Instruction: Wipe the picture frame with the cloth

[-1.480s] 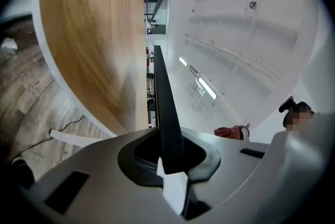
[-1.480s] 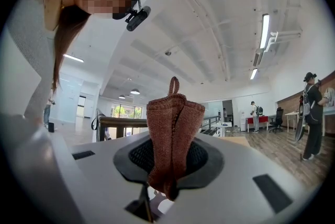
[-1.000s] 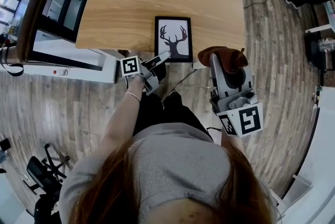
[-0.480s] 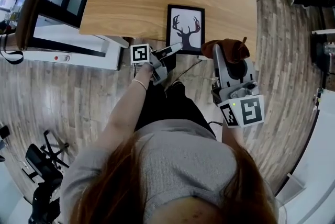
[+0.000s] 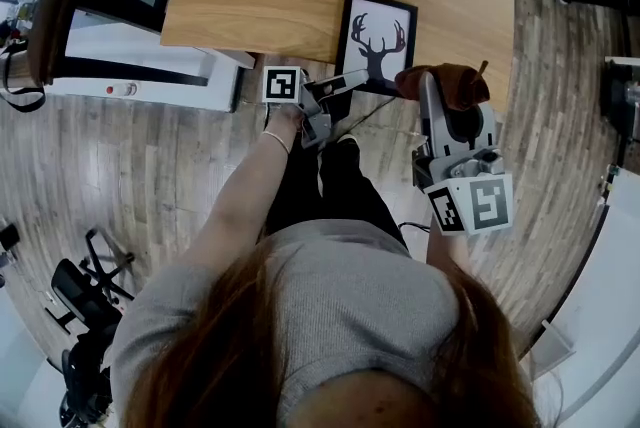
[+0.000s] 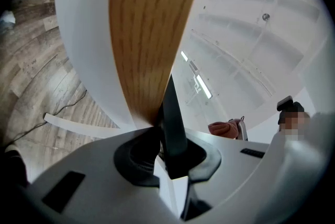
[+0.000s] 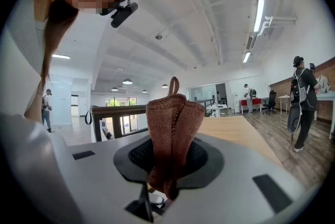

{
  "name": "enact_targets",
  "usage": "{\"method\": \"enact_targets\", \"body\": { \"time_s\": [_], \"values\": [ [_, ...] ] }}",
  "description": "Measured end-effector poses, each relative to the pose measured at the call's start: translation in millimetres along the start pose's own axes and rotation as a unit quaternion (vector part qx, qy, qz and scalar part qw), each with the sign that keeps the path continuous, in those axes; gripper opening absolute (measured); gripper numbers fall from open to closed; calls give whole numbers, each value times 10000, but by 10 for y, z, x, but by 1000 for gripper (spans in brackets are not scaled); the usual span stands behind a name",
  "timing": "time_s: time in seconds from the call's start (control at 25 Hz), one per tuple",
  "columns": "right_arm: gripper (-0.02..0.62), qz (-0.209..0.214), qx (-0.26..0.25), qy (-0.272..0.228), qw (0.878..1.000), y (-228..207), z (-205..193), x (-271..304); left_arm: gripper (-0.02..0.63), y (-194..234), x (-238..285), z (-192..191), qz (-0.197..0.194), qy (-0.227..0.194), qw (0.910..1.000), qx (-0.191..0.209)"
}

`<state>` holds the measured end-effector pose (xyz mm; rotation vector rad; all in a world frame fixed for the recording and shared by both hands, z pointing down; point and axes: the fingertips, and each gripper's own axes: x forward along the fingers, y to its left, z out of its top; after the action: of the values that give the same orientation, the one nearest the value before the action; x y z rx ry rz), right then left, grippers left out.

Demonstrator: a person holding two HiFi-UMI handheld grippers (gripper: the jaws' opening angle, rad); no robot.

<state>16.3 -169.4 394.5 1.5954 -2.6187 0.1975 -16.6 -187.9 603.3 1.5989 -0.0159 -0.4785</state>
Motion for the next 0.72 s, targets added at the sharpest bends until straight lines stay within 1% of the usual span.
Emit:
{"method": "enact_targets", "body": {
  "time_s": [0.08,0.12,0.28,0.32,0.48,0.6,0.72],
  "values": [
    [97,-24,34,-11,10000,6,0,21,54,-17,-3,-12,20,106,9999,58],
    [97,-36,52,-13,10000,9,-6,33,69,-32,2,-16,0,172,9998,103],
    [97,-107,93,24,9999,36,-47,65,166,-84,-4,-50,-116,364,9991,163],
    [97,-126,104,31,9999,44,-53,71,176,-84,-25,-73,-114,411,9990,151],
    [97,-166,117,-8,9998,69,-36,89,178,-42,-181,-160,0,588,9982,129],
    [97,-178,136,-48,9997,83,-12,101,178,-38,-312,-147,70,489,9987,90],
    [97,-192,150,-68,9997,87,5,123,178,-35,-471,-168,244,423,9988,71]
  ]
}}
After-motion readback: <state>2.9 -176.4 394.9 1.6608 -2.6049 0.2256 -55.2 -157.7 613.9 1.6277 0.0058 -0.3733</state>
